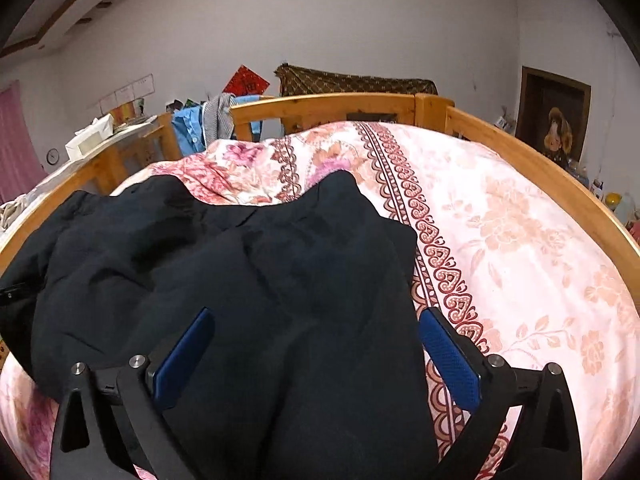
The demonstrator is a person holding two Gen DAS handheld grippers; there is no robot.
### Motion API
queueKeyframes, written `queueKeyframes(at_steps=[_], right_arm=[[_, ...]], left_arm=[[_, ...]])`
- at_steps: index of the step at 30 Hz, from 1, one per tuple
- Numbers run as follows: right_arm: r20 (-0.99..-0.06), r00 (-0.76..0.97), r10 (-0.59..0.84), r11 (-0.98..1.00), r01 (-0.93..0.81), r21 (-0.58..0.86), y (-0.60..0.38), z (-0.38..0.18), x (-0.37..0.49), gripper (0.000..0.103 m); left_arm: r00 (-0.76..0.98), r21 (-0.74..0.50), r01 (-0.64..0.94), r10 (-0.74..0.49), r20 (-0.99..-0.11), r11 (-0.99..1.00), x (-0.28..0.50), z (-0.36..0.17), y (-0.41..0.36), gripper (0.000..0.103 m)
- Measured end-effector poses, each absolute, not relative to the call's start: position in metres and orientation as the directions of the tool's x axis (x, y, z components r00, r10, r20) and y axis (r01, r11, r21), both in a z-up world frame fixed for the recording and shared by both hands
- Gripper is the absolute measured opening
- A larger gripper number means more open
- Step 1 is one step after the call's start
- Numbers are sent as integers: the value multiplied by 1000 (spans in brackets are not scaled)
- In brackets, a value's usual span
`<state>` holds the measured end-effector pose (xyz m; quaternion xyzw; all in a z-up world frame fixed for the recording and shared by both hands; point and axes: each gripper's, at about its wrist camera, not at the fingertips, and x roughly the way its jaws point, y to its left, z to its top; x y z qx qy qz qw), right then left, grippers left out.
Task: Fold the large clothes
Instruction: 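Lay the folded jacket on the quilt and open both grippers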
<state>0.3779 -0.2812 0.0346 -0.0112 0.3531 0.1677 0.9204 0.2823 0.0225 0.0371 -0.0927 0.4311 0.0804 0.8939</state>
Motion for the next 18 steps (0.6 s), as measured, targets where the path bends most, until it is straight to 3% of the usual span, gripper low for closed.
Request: queueKeyframes(at_steps=[6, 14, 15, 16, 18], right_arm=[[-615, 720, 320, 939, -326, 108, -283, 43, 361, 103], [-561, 745, 362, 928, -344, 142, -281, 60, 332, 103], [-554, 748, 365, 927, -347, 143, -280, 62, 328, 103], [-543, 754, 370, 925, -351, 143, -279, 65, 323, 103], [-528, 761, 377, 922, -361, 138, -277, 70, 314, 103]], left_arm=[[656, -48, -261, 141, -741, 964, 267, 47, 16, 71], [758, -24, -232, 165, -631, 973, 232, 76, -9, 72], [768, -15, -223, 166, -619, 975, 229, 79, -14, 76], [777, -8, -214, 166, -607, 977, 226, 82, -19, 88], [805, 4, -190, 158, -572, 982, 216, 89, -33, 100]])
